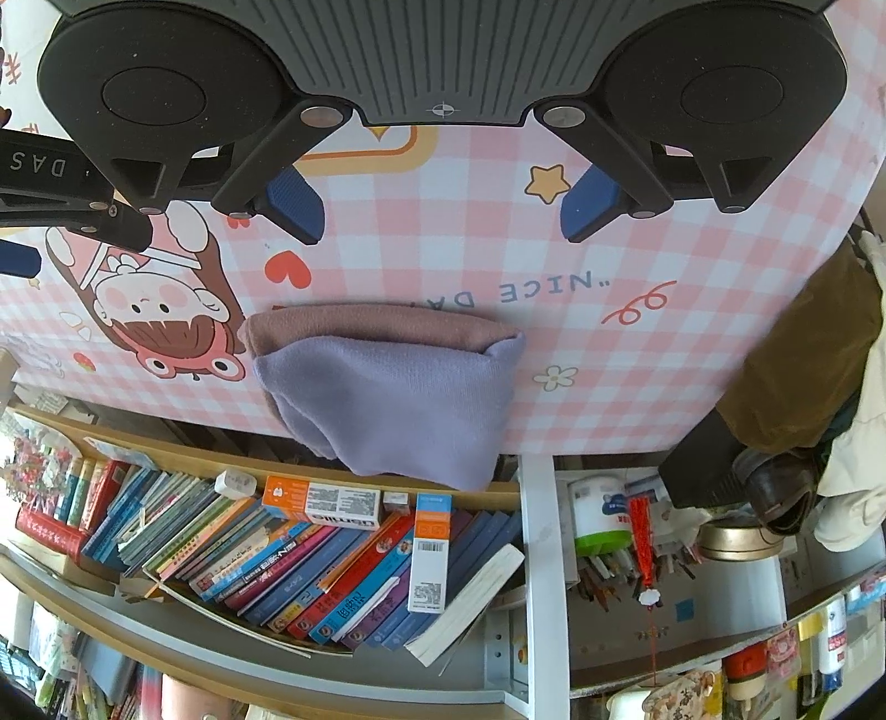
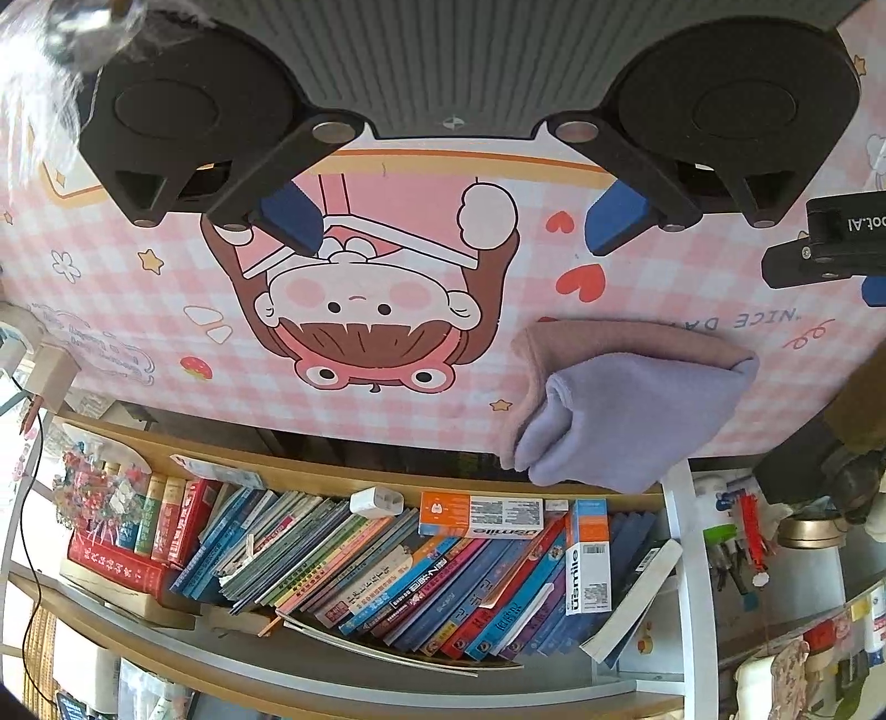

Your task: Fold clothes

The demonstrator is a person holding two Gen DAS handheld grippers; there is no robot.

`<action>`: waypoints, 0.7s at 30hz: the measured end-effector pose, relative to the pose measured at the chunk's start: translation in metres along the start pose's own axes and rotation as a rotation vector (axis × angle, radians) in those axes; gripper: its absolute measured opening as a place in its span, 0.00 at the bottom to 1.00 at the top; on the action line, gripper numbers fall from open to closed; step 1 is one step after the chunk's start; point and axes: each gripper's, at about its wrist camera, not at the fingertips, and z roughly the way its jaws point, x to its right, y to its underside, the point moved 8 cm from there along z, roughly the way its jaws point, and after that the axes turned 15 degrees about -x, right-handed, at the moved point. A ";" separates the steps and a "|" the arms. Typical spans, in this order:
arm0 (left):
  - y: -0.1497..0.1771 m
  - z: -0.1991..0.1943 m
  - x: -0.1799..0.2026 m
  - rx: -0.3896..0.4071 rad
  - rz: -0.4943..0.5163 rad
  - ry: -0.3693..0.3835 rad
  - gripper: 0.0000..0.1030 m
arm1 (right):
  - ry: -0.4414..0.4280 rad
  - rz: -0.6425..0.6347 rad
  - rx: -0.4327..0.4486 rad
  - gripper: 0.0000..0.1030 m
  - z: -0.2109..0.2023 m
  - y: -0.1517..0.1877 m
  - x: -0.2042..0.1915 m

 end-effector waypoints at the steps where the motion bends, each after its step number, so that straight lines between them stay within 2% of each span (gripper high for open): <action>1: 0.000 0.000 0.000 0.000 0.000 0.000 0.92 | 0.000 0.000 0.000 0.99 0.000 0.000 0.000; 21: 0.003 -0.001 -0.005 -0.011 -0.013 0.010 0.92 | -0.002 0.007 0.000 0.99 -0.002 0.002 -0.003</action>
